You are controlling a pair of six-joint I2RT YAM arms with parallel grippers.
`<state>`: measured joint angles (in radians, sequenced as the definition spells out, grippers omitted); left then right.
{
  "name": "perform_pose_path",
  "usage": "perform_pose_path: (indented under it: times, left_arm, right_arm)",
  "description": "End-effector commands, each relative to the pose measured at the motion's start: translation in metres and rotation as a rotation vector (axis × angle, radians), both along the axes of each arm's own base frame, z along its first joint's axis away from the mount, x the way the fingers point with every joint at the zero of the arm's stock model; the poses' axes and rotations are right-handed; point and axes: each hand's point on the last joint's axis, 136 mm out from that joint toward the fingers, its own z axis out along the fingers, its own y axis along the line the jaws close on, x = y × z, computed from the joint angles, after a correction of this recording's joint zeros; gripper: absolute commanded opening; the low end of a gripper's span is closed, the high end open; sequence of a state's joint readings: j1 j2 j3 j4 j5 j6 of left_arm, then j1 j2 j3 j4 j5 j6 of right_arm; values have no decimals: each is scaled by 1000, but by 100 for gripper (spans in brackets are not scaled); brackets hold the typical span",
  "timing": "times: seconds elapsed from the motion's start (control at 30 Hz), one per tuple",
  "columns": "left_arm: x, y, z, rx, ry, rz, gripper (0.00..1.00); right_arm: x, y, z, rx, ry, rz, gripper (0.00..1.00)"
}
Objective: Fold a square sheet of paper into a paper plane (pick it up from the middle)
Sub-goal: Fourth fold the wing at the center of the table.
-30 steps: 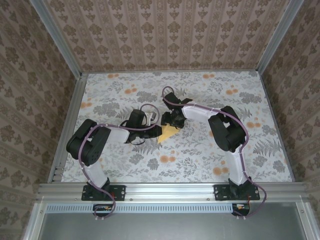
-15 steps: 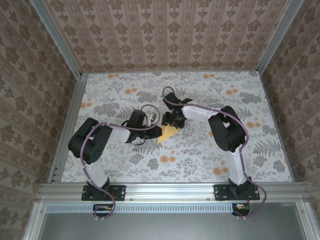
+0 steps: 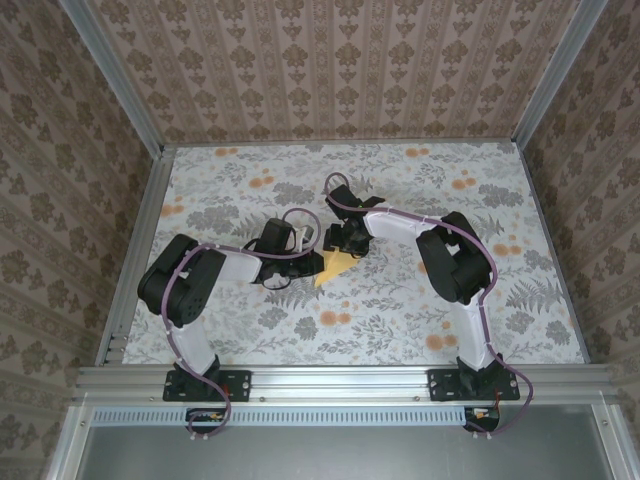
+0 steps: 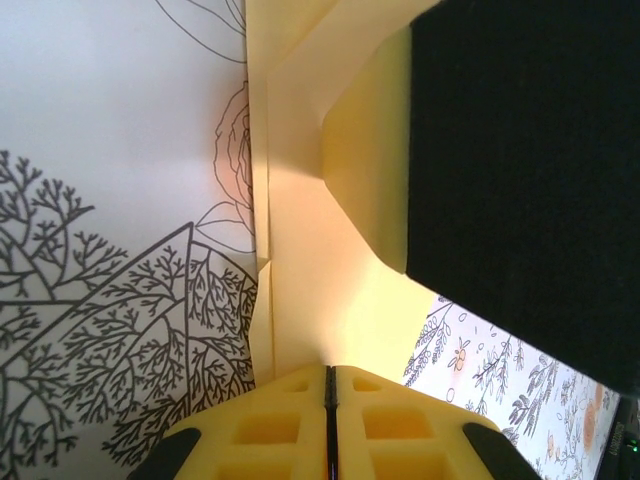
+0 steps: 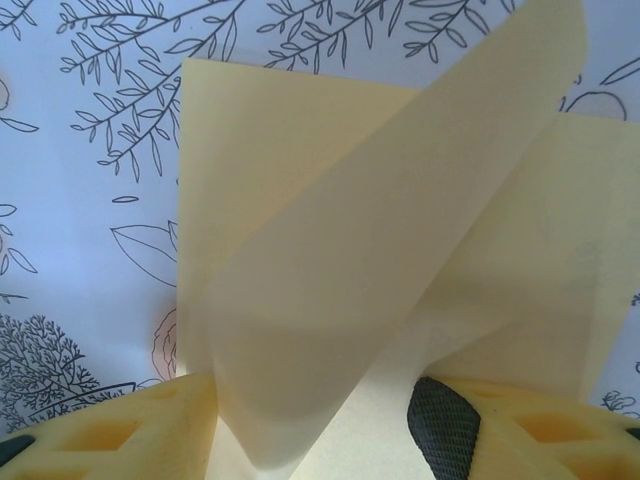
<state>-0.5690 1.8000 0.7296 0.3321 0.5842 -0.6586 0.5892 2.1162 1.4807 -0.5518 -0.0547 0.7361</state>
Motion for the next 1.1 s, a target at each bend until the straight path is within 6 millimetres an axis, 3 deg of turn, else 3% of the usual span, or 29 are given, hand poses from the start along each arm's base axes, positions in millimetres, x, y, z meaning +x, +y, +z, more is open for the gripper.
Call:
perform_pose_path:
  times: [0.0, 0.13, 0.23, 0.33, 0.47, 0.57, 0.67, 0.8, 1.07]
  left_arm:
    - [-10, 5, -11, 53, 53, -12, 9]
    - [-12, 8, -18, 71, 67, -11, 8]
    - [-13, 10, -23, 82, 83, -9, 8]
    - [-16, 11, -28, 93, 99, -10, 7]
    - [-17, 13, -32, 104, 113, -11, 6]
    - [-17, 15, -33, 109, 118, -9, 6]
    - [-17, 16, -33, 112, 120, -6, 6]
    - [-17, 16, -33, 110, 120, -5, 5]
    - [-16, 16, -30, 107, 117, -1, 5]
  right_arm:
    - [-61, -66, -98, -272, 275, -33, 60]
    - [-60, -61, -94, -246, 271, -32, 60]
    - [-53, -51, -81, -181, 245, -29, 60]
    - [-39, -31, -56, -53, 182, -18, 62]
    - [-14, -6, -6, 108, 57, 16, 64]
    - [-4, 4, 25, 196, -7, 49, 64]
    - [-2, 7, 43, 231, -44, 71, 64]
    - [-9, 9, 45, 247, -33, 100, 60]
    - [-18, 11, 20, 230, 34, 126, 53]
